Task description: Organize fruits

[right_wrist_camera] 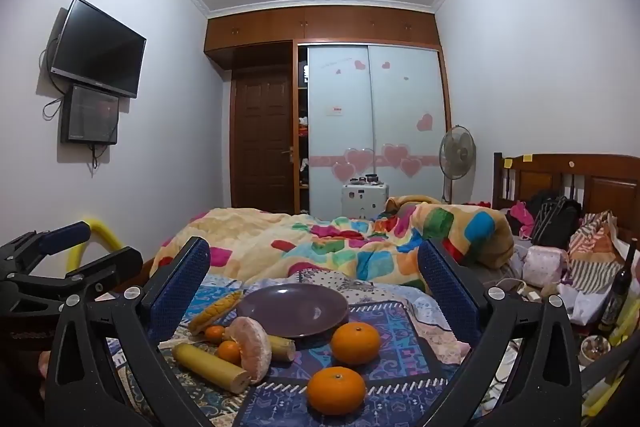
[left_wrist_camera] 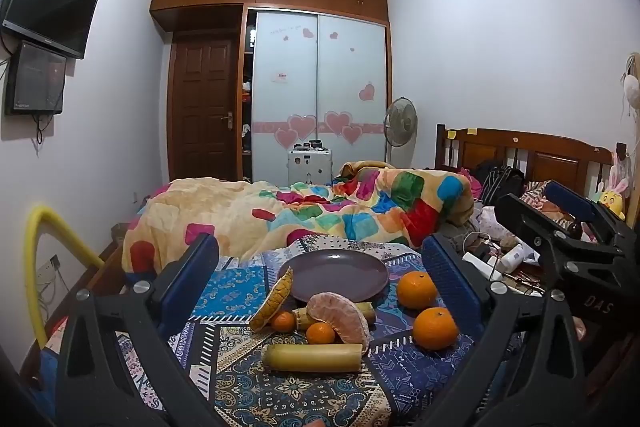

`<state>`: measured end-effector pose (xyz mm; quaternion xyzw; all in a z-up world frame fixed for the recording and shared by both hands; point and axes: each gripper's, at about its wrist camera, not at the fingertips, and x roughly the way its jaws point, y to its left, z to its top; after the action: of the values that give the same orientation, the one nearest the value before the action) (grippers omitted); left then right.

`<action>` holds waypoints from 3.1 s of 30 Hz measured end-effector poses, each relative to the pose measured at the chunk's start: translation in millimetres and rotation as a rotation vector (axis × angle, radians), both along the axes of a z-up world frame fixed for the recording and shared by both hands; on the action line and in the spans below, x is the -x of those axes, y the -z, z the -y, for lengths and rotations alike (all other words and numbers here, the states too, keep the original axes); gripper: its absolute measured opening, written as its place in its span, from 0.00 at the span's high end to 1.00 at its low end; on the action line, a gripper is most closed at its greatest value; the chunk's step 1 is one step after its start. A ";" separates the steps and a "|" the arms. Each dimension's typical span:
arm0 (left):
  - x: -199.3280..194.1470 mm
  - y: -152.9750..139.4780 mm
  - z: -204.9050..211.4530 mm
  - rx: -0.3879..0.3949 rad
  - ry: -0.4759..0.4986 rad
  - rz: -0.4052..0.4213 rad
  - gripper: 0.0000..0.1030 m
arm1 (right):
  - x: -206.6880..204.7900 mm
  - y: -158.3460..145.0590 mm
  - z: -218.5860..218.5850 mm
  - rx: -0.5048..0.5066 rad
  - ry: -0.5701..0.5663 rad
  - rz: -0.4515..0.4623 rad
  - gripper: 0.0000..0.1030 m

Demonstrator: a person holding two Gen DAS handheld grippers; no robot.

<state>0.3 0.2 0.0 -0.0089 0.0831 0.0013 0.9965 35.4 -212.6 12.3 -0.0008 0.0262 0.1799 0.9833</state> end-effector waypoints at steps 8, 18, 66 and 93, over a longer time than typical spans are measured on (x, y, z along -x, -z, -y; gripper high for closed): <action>0.1 -0.5 -0.5 0.007 -0.006 0.007 0.00 | 0.7 -0.9 0.1 -0.010 0.001 0.002 0.00; 2.5 -1.3 -0.4 0.006 -0.005 0.015 0.00 | 4.0 -4.3 -3.4 -0.010 -0.013 0.004 0.00; 3.9 -2.7 -3.5 0.004 -0.009 0.022 0.00 | 4.9 -2.6 -1.8 -0.025 -0.012 0.004 0.00; -6.0 6.3 -12.0 -0.001 -0.014 -0.034 0.00 | -1.3 4.1 -1.2 -0.017 -0.007 -0.039 0.00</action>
<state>6.3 12.2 -6.2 -0.0091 0.0999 0.0086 0.9949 36.7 -211.4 8.2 0.0109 0.0441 0.1836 0.9819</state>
